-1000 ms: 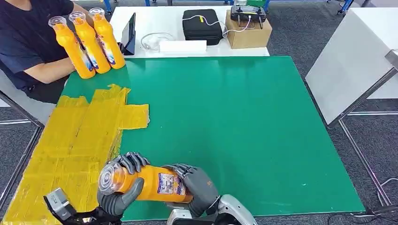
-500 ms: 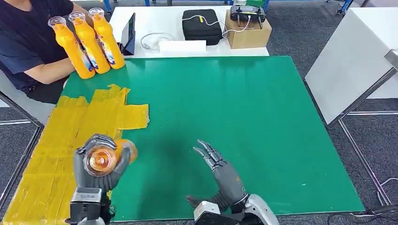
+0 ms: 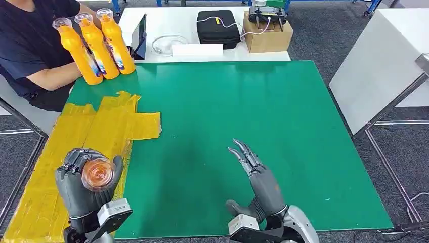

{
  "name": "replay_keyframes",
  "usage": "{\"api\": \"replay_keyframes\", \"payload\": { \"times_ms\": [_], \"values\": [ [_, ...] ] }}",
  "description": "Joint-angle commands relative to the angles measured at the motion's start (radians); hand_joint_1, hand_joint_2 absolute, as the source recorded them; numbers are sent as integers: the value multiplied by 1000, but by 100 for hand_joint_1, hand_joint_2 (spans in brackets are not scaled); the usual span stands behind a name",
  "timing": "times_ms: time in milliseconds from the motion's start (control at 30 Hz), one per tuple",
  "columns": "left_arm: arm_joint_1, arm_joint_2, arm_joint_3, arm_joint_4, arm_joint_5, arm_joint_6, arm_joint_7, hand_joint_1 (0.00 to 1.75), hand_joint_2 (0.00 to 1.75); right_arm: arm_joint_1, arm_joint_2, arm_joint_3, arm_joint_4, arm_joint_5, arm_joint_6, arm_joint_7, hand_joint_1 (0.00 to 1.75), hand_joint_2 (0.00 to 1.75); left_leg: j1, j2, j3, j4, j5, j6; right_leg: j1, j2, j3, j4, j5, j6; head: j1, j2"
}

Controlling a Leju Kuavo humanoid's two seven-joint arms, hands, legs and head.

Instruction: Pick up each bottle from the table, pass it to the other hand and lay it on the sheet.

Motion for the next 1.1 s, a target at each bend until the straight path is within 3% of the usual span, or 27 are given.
{"api": "replay_keyframes", "payload": {
  "times_ms": [33,133,233,267,300,367,467,533,967,1100],
  "values": [
    [-19,-85,187,30,-289,0,-36,175,175,-14,-34,-29,8,-44,0,-18,0,0,0,1,2,0,-1,0,0,0,2,-1,0,-1,0,0],
    [-28,-75,232,41,-606,0,61,175,175,-49,-58,-26,27,-89,14,-38,0,0,0,3,3,-1,-1,0,0,2,3,-1,0,-1,0,0],
    [-35,-27,217,118,-625,0,107,175,175,-53,-52,-44,11,-98,49,-34,0,0,-1,5,7,-2,-1,0,0,4,5,-1,0,-3,0,0],
    [-66,-13,193,182,-703,0,180,175,175,-61,-66,-38,10,-106,53,-44,0,0,-1,5,8,-3,-1,0,0,4,6,-2,0,-3,0,0],
    [-42,110,110,227,-709,0,300,175,175,-91,-60,-24,52,-114,43,-51,0,0,-1,2,3,-2,0,0,0,2,3,-1,0,-1,0,0],
    [-69,249,-42,340,-709,0,486,175,175,-117,-59,-11,73,-126,41,-58,0,0,-1,2,5,-4,1,0,-1,1,4,-2,1,-2,0,0],
    [-90,313,-196,443,-709,0,652,175,175,-143,-64,3,89,-147,56,-50,0,0,-1,0,5,-5,2,0,-1,0,4,-3,1,-2,0,0],
    [-118,302,-219,581,-709,0,654,175,175,-160,-65,7,104,-148,56,-53,0,0,-1,1,7,-5,1,-1,0,0,5,-2,1,-3,0,0],
    [-133,294,-224,638,-706,0,653,175,175,-169,-62,16,120,-149,58,-54,0,0,-2,1,3,-2,0,-1,-1,1,2,0,0,-2,0,0],
    [-152,259,-159,750,-695,0,567,175,175,-178,-56,20,136,-152,62,-50,0,0,-1,3,5,-2,0,0,0,3,3,-1,1,-2,0,0]
  ]
}}
